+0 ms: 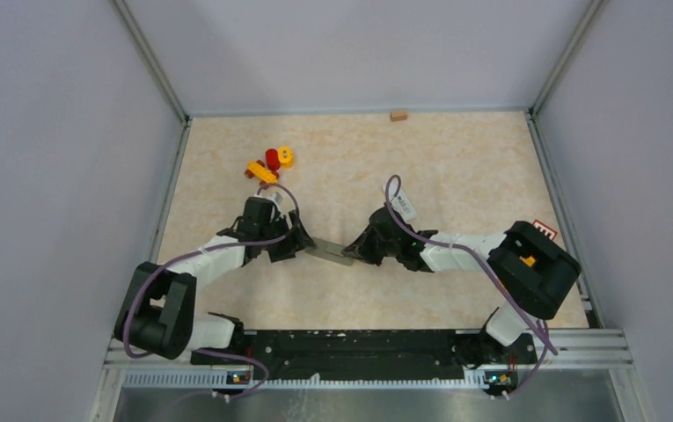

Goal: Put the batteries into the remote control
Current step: Load the battery cover into the remote control.

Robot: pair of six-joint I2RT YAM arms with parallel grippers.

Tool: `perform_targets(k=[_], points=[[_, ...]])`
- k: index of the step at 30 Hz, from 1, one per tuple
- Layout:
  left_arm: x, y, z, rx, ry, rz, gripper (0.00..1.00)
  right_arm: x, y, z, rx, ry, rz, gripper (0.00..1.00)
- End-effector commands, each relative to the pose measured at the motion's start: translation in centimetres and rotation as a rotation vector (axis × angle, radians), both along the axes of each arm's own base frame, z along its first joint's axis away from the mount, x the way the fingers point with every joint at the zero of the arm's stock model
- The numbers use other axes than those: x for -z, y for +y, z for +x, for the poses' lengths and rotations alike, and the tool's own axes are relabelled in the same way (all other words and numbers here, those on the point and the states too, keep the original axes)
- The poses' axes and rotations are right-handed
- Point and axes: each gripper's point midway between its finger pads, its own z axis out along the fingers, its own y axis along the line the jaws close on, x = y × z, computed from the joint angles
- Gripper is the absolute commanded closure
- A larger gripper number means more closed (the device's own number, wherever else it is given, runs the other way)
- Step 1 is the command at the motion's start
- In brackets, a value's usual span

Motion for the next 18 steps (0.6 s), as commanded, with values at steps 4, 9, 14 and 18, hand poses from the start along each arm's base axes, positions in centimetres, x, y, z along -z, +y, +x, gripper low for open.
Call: perform_targets(k=[4,9,14,18], points=[[0.4,0.7,1.2,0.009,-0.013,0.068,0.26,-0.9,1.1,-0.3,-0.023,-0.002,0.026,1.0],[0.5,0.7,1.1,0.013,-0.009,0.069,0.26,-1.2,0.8,-0.3,-0.018,-0.01,0.02,1.0],[0.9,0.7,1.0,0.017,0.008,0.072,0.27,-1.4,0.8,-0.4,-0.025,-0.018,0.03,1.0],[1.1,0.7,1.0,0.018,0.014,0.073,0.28,-1.6,0.7,-0.5,-0.034,-0.028,0.029,1.0]])
